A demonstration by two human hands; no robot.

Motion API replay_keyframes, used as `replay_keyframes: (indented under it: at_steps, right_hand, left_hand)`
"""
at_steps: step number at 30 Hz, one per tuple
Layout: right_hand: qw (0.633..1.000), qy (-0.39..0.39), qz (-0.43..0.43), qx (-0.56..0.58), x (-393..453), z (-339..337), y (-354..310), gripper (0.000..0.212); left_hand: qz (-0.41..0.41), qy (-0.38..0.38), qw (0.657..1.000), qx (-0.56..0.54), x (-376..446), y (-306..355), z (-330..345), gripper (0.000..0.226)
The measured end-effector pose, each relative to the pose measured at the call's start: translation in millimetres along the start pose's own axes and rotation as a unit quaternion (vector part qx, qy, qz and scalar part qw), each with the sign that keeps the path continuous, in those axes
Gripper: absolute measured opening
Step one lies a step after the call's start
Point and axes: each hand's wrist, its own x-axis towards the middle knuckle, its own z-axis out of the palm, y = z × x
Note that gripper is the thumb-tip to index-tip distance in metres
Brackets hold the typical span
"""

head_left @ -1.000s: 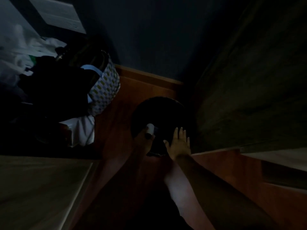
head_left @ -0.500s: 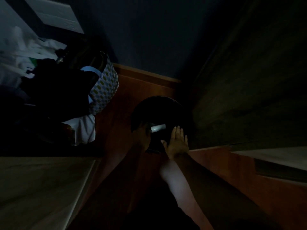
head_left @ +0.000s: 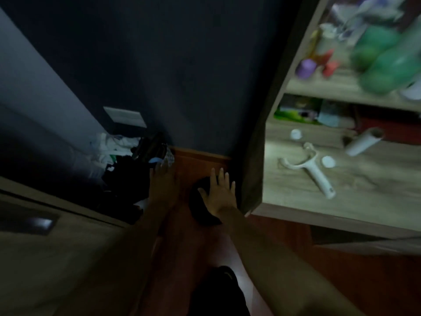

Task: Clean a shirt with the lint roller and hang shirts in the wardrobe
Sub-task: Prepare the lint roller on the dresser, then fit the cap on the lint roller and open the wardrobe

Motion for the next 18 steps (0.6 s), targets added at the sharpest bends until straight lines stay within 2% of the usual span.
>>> replay_keyframes:
  at_steps: [3,5,8,13,18]
  right_hand:
    - [0.998,0.06,-0.032,0.012,-23,-64,-23,0.075]
    - [0.993,0.102,-0.053,0.019,-37,-105,-25,0.073]
    - [0.985,0.161,-0.064,0.023,-52,-161,-7,0.07]
    - [0.972,0.228,-0.058,-0.005,-55,-230,54,0.063]
    - [0.963,0.264,-0.055,-0.029,-32,-276,144,0.059]
  left_hand:
    - [0.042,0.044,0.998,0.028,4,41,-72,0.066]
    - [0.053,0.088,0.995,-0.009,3,80,-107,0.051]
    - [0.119,0.161,0.98,-0.023,1,138,-146,0.051]
    - [0.191,0.193,0.962,-0.024,2,224,-155,0.05]
    - [0.21,0.189,0.959,-0.027,15,308,-116,0.045]
